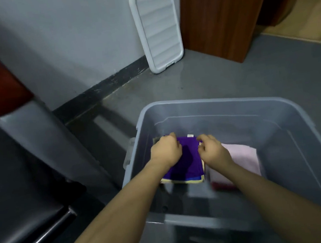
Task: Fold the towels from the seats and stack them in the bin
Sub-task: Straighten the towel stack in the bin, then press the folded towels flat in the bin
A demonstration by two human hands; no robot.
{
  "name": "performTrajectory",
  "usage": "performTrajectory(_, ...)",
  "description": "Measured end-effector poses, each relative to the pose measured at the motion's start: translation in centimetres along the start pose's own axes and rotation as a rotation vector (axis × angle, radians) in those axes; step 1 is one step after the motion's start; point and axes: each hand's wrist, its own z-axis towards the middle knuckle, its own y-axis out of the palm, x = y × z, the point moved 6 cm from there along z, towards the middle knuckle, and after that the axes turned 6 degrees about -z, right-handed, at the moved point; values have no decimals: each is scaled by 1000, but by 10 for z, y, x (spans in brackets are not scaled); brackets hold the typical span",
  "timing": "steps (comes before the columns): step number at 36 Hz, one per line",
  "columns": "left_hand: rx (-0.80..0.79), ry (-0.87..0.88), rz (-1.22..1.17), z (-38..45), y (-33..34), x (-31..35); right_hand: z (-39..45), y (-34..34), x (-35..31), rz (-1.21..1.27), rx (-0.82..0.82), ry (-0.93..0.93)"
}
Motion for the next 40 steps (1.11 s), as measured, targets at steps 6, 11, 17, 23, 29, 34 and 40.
performTrajectory(6, 115, 61, -50, -30, -67, 22, -17, -60, -51, 49, 122, -104)
performTrajectory(11, 225, 114, -78, -60, -133, 29, -39, -97, -101, 30, 175, -171)
performTrajectory(17, 390, 185, -114, -113, -224, 18, -71, -147, -179, 98, 283, -313)
performTrajectory(23, 595, 200, -180, -172, -294, -20, -105, -161, -268, 249, 321, -472)
performTrajectory(29, 712, 83, -201, -231, -338, -100, -139, -122, -365, 281, 284, -642)
performTrajectory(34, 789, -39, -222, -268, -355, -176, -156, -76, -436, 246, 165, -762)
performTrajectory(40, 814, -297, -214, -294, -356, -276, -165, -9, -506, 238, -5, -771)
